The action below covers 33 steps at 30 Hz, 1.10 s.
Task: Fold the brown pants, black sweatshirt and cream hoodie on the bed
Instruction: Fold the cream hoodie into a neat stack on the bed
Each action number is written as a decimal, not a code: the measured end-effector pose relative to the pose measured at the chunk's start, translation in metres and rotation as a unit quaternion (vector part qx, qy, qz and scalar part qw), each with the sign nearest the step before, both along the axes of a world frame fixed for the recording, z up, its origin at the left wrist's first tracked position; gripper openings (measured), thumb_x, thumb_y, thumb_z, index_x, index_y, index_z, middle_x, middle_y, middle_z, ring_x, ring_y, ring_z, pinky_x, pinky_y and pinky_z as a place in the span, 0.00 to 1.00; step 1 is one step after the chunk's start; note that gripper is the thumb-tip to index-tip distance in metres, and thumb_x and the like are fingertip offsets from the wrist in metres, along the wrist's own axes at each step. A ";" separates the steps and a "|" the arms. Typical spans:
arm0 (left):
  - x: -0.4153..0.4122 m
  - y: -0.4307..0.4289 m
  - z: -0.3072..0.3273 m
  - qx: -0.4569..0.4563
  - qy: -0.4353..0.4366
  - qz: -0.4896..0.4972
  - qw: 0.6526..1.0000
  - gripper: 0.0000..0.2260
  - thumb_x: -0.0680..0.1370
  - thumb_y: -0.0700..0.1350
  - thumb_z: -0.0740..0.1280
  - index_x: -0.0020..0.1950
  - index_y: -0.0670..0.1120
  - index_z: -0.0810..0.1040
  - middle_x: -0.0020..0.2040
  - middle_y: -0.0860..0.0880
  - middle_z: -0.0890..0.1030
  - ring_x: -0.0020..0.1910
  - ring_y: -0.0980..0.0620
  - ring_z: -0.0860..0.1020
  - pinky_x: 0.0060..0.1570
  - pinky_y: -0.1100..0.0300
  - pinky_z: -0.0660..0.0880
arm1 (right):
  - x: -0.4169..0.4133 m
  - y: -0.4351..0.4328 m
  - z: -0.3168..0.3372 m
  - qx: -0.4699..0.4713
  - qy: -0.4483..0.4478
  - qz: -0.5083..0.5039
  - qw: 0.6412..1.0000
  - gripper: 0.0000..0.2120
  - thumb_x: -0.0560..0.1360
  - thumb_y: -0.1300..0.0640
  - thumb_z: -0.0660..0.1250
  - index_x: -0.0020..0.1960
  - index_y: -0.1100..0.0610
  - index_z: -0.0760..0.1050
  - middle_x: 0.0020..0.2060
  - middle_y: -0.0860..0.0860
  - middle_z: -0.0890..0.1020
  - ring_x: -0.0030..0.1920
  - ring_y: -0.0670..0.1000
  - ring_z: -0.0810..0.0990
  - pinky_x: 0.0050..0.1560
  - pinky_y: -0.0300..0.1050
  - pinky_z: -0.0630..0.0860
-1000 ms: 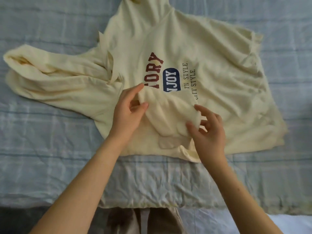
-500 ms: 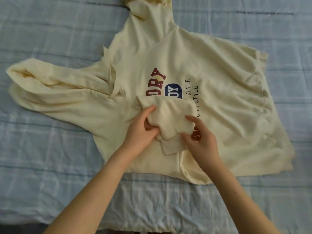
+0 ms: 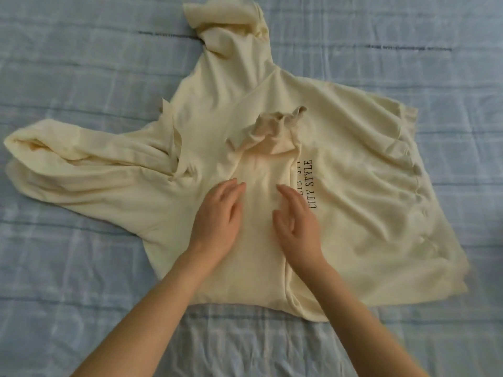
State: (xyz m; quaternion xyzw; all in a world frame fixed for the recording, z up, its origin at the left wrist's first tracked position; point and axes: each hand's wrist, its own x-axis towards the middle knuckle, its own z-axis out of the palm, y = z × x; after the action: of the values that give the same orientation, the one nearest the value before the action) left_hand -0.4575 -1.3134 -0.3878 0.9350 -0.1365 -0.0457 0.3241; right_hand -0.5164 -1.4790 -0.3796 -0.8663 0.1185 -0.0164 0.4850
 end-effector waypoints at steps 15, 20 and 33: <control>0.005 0.023 -0.038 0.242 -0.051 -0.114 0.962 0.25 0.82 0.56 0.49 0.79 0.51 0.59 0.79 0.47 0.58 0.79 0.47 0.55 0.76 0.45 0.50 | -0.002 0.014 -0.035 -0.342 0.071 0.103 0.932 0.28 0.81 0.46 0.47 0.80 0.48 0.56 0.80 0.48 0.58 0.80 0.52 0.52 0.79 0.53 0.45; 0.029 0.014 -0.025 0.188 -0.107 -0.117 0.969 0.24 0.82 0.53 0.51 0.78 0.50 0.62 0.78 0.48 0.62 0.78 0.47 0.58 0.76 0.45 0.51 | 0.035 0.005 -0.014 -0.321 0.017 0.085 0.943 0.26 0.83 0.49 0.50 0.80 0.51 0.57 0.79 0.50 0.60 0.80 0.53 0.52 0.79 0.52 0.45; 0.144 0.000 -0.057 0.213 -0.078 -0.111 0.967 0.27 0.81 0.56 0.51 0.79 0.50 0.58 0.79 0.50 0.61 0.77 0.48 0.60 0.75 0.44 0.56 | 0.187 -0.028 -0.051 -0.358 0.016 0.096 0.929 0.27 0.82 0.49 0.53 0.80 0.44 0.54 0.79 0.48 0.61 0.80 0.53 0.54 0.78 0.52 0.51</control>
State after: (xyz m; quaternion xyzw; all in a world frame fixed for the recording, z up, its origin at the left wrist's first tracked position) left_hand -0.3131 -1.3131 -0.4451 0.9621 -0.2518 -0.0361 0.0982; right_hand -0.3291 -1.5066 -0.4307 -0.9897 0.0290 0.0030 0.1399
